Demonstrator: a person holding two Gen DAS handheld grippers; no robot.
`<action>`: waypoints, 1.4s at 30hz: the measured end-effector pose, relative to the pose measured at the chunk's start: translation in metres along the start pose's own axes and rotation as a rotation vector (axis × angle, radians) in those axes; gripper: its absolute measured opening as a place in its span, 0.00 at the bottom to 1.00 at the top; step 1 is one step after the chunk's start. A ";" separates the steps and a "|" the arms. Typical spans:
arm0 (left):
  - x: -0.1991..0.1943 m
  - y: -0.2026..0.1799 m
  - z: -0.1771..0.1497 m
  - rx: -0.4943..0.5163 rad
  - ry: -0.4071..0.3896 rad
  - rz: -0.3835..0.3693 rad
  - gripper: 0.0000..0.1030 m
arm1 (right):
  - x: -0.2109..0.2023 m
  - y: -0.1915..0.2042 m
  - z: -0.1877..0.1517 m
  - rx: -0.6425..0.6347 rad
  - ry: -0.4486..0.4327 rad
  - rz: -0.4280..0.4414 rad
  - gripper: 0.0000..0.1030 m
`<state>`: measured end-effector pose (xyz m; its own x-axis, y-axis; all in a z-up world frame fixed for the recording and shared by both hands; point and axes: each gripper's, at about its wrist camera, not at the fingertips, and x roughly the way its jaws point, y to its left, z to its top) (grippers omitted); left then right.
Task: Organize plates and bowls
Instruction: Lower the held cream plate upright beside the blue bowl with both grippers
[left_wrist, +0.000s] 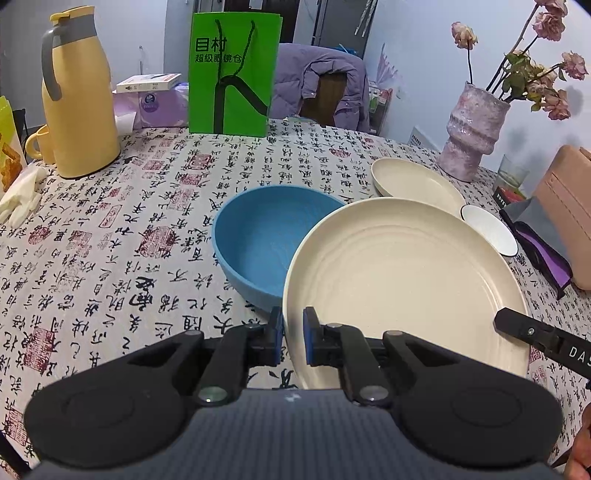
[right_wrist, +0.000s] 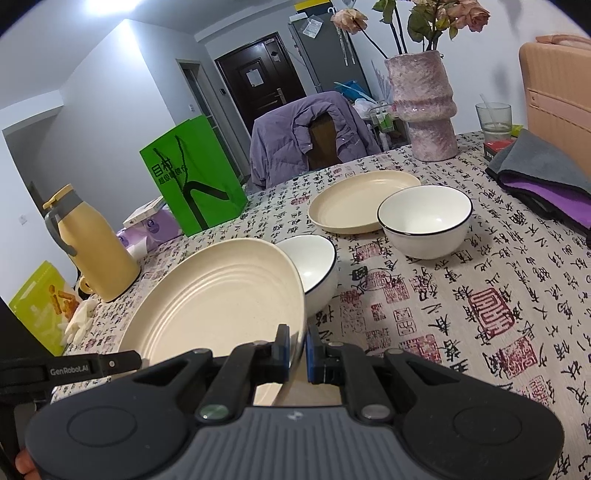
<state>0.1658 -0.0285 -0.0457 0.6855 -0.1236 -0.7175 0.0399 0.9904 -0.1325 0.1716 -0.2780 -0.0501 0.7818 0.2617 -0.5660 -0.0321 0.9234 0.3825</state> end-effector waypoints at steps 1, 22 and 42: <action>0.000 -0.001 -0.001 0.001 0.002 0.000 0.11 | 0.000 -0.001 -0.001 0.001 0.001 -0.001 0.08; 0.000 -0.012 -0.025 0.031 0.007 -0.010 0.11 | -0.010 -0.015 -0.025 0.015 0.004 -0.021 0.08; -0.010 -0.015 -0.044 0.038 0.006 -0.027 0.10 | -0.022 -0.022 -0.042 0.019 0.010 -0.029 0.08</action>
<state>0.1263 -0.0446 -0.0669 0.6794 -0.1502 -0.7182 0.0856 0.9884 -0.1257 0.1289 -0.2924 -0.0769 0.7757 0.2377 -0.5847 0.0022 0.9253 0.3792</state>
